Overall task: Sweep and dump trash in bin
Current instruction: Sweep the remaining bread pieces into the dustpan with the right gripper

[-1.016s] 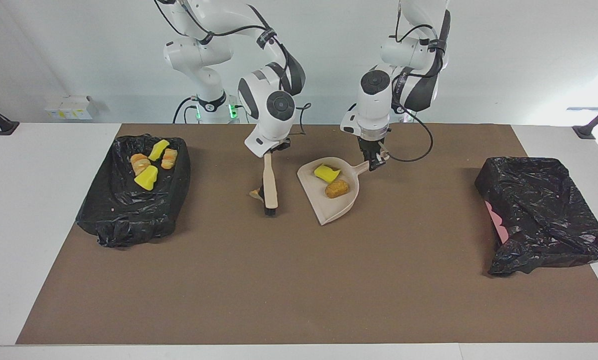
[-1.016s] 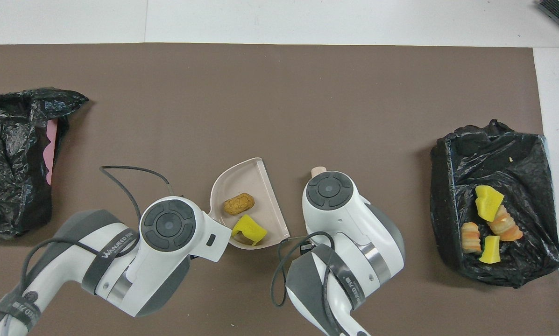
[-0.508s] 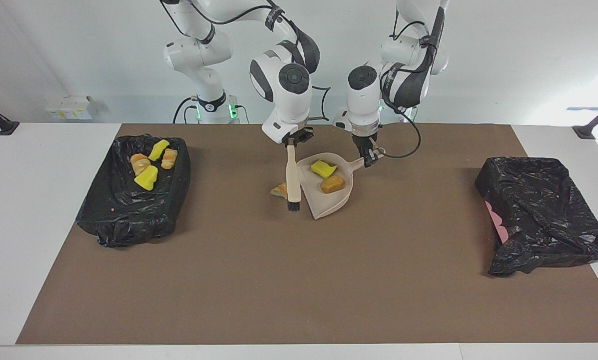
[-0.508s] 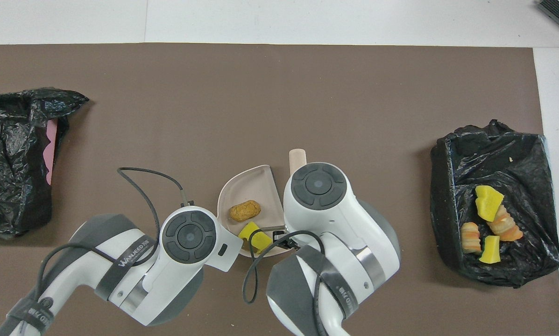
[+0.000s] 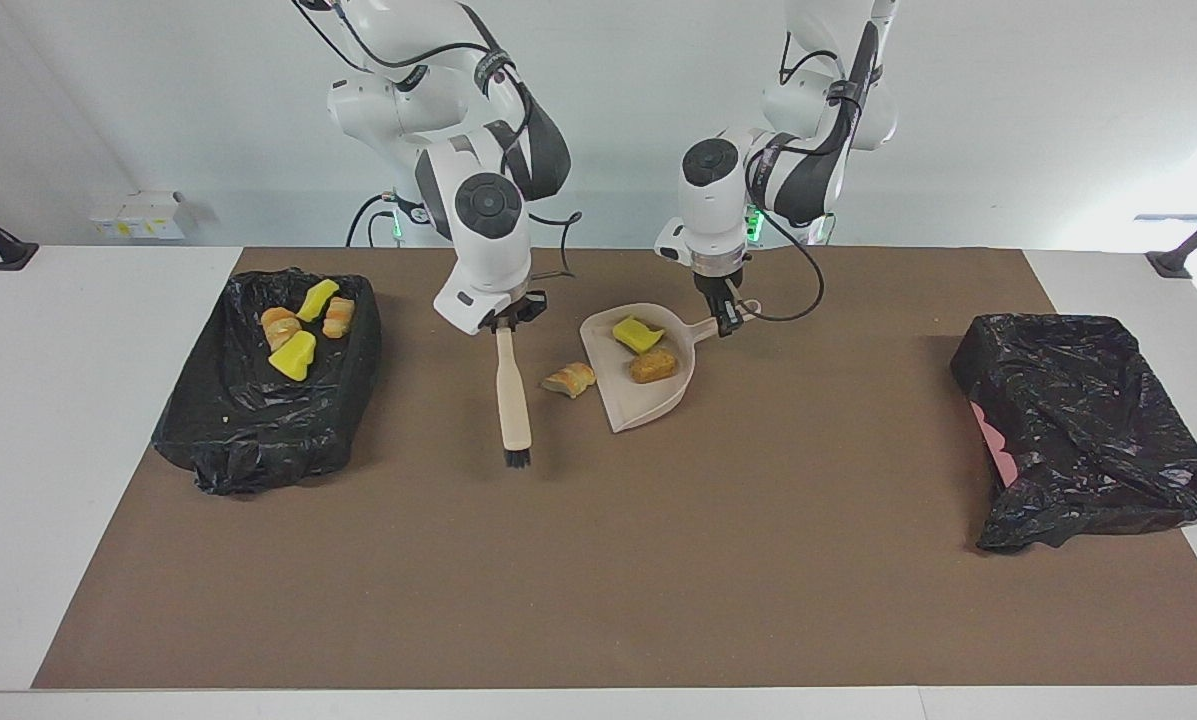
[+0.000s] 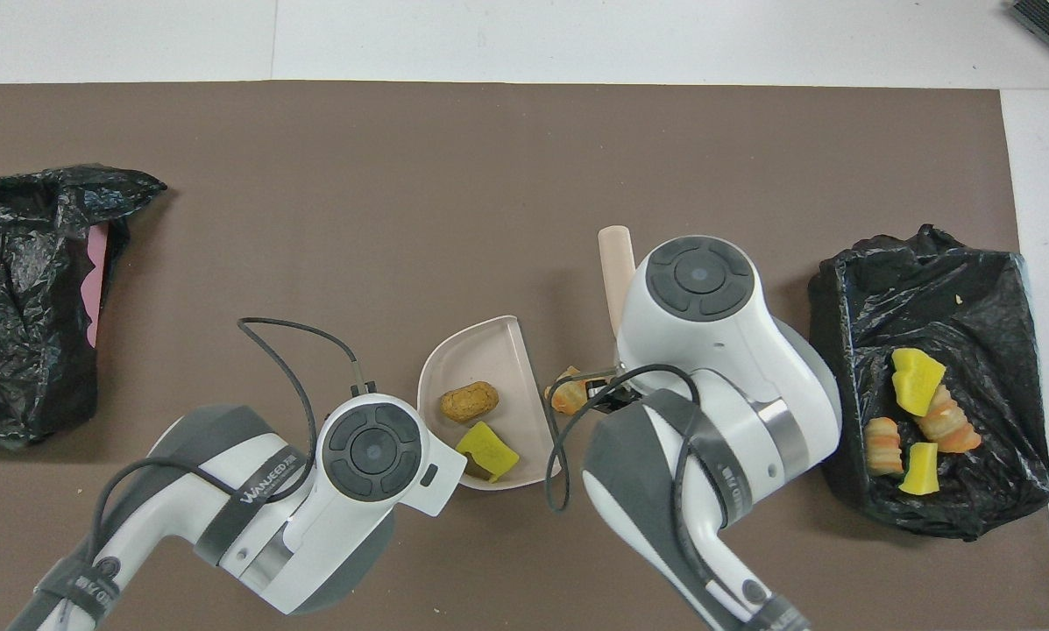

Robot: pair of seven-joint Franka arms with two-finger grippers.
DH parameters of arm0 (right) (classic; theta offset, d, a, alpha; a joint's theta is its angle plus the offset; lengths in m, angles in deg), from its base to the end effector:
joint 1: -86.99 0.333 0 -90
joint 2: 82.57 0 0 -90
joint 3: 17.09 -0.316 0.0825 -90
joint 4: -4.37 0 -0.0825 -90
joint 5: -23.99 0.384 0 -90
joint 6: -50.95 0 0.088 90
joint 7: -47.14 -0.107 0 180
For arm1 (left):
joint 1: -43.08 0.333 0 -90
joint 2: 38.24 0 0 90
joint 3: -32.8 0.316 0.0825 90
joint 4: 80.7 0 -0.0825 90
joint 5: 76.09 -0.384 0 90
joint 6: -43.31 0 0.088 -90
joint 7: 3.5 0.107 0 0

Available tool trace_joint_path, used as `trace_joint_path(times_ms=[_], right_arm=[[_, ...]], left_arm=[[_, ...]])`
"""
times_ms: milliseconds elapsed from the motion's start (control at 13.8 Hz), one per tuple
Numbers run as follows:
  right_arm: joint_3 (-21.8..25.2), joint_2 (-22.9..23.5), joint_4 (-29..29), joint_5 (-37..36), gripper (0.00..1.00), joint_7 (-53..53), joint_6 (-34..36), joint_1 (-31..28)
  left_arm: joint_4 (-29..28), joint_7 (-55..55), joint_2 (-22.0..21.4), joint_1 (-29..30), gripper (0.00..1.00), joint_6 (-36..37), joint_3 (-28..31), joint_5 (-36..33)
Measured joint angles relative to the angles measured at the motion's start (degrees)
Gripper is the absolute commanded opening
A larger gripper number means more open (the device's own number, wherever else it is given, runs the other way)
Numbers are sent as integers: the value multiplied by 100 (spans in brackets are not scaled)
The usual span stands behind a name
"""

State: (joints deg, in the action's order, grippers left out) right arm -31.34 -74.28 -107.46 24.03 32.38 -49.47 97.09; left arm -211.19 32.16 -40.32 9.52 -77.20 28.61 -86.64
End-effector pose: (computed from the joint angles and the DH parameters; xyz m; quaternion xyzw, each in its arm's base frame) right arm 0.4999 0.2228 0.3844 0.9819 0.0840 -0.1652 0.0395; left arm 0.3975 -0.2969 0.3604 -0.7653 0.6353 0.0673 0.0784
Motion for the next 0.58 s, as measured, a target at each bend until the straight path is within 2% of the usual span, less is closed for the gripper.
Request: trace_joint_path(times_ms=[218,581], right_arm=[[-64,-30,-401,46,0,40,-4,234],[-96,-93,-639,918,0,39,-19,913]], left_arm=[[4,0,0,0,0,-3,0,0],[-1,0,3,1,0,-50,11,-1]])
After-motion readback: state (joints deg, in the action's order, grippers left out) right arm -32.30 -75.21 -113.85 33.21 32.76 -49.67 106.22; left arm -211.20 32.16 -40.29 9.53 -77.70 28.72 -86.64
